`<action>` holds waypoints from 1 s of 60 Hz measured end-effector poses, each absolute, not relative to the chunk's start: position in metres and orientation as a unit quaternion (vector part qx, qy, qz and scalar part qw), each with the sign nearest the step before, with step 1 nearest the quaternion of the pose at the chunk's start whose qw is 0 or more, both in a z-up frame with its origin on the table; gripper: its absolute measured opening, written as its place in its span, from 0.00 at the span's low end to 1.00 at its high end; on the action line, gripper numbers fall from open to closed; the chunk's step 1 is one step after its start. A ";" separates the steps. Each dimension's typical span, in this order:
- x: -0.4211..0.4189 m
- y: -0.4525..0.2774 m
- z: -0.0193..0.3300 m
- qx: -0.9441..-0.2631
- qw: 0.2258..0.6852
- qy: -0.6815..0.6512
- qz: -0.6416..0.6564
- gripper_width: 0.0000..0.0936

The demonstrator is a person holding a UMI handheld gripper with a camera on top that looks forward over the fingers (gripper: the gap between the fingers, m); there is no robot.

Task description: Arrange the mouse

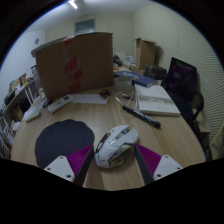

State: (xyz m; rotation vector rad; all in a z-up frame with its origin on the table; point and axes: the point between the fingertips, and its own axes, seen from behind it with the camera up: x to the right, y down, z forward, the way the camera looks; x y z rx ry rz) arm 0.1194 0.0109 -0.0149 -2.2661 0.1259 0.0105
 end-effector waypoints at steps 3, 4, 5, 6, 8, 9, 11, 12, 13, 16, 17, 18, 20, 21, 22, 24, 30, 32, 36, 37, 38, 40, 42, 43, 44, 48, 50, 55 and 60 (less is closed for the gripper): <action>0.124 0.021 -0.017 -0.904 0.424 0.047 -0.011 0.90; 0.122 0.024 -0.017 -0.903 0.426 0.044 -0.011 0.90; 0.122 0.029 -0.018 -0.902 0.429 0.044 -0.011 0.89; 0.122 0.032 -0.017 -0.900 0.432 0.047 -0.011 0.89; 0.123 0.039 -0.017 -0.897 0.439 0.054 -0.013 0.88; 0.124 0.042 -0.017 -0.895 0.442 0.057 -0.014 0.87; 0.124 0.047 -0.016 -0.893 0.447 0.058 -0.017 0.85; 0.124 0.050 -0.016 -0.892 0.448 0.056 -0.017 0.84; 0.124 0.052 -0.016 -0.891 0.450 0.054 -0.017 0.84; 0.124 0.060 -0.016 -0.890 0.453 0.051 -0.015 0.80; 0.124 0.062 -0.016 -0.890 0.453 0.051 -0.014 0.78; 0.124 0.064 -0.016 -0.889 0.455 0.051 -0.014 0.76; 0.125 0.067 -0.016 -0.888 0.456 0.052 -0.015 0.73; 0.125 0.068 -0.016 -0.888 0.457 0.052 -0.016 0.71; 0.124 0.069 -0.016 -0.888 0.457 0.051 -0.016 0.70; 0.124 0.070 -0.016 -0.888 0.456 0.050 -0.016 0.65; 0.122 0.071 -0.017 -0.889 0.455 0.050 -0.018 0.58; 0.122 0.071 -0.018 -0.890 0.452 0.051 -0.017 0.59; 0.121 0.071 -0.018 -0.894 0.444 0.059 -0.010 0.50; 0.121 0.071 -0.018 -0.895 0.443 0.060 -0.009 0.48; 0.121 0.071 -0.018 -0.896 0.440 0.062 -0.008 0.47; 0.121 0.070 -0.018 -0.898 0.435 0.065 -0.007 0.46; 0.122 0.069 -0.016 -0.901 0.428 0.066 -0.008 0.44; 0.123 0.068 -0.013 -0.901 0.428 0.067 -0.009 0.44; 0.124 0.069 -0.006 -0.898 0.434 0.069 -0.010 0.44; 0.124 0.075 0.038 -0.881 0.469 0.061 -0.013 0.43; 0.117 0.077 0.068 -0.871 0.488 0.053 -0.012 0.44; 0.087 0.086 0.135 -0.843 0.537 0.033 0.005 0.44; 0.044 0.095 0.159 -0.833 0.553 0.003 0.018 0.43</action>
